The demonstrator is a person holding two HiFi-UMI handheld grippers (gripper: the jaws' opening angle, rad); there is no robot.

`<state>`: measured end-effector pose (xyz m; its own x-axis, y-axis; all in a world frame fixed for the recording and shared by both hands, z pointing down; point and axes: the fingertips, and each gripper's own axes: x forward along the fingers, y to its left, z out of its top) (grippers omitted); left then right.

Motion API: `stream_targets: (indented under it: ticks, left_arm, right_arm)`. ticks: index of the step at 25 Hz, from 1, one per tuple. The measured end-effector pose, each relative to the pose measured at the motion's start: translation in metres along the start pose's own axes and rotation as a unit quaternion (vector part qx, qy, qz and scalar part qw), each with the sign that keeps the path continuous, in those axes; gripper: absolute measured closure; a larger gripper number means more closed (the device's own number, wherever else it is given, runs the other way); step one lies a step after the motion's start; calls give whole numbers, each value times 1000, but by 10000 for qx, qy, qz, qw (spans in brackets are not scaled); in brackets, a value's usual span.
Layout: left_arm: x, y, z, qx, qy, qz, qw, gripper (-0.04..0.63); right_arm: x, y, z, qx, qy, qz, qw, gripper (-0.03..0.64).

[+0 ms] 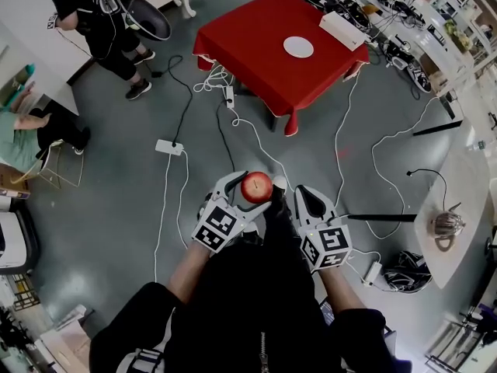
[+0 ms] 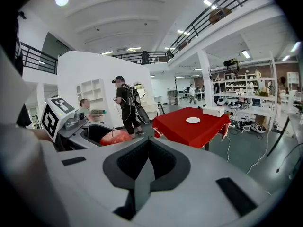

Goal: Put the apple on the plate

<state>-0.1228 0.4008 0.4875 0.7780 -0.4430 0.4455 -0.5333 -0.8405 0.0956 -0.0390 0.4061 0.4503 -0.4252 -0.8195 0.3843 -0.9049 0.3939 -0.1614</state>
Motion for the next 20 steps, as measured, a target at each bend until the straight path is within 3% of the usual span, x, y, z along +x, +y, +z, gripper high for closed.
stream_targets:
  ticks: [20]
  left_arm:
    - [76, 93, 35, -20, 172, -48, 9998, 232]
  right_arm:
    - [103, -67, 42, 146, 140, 79, 9998, 606]
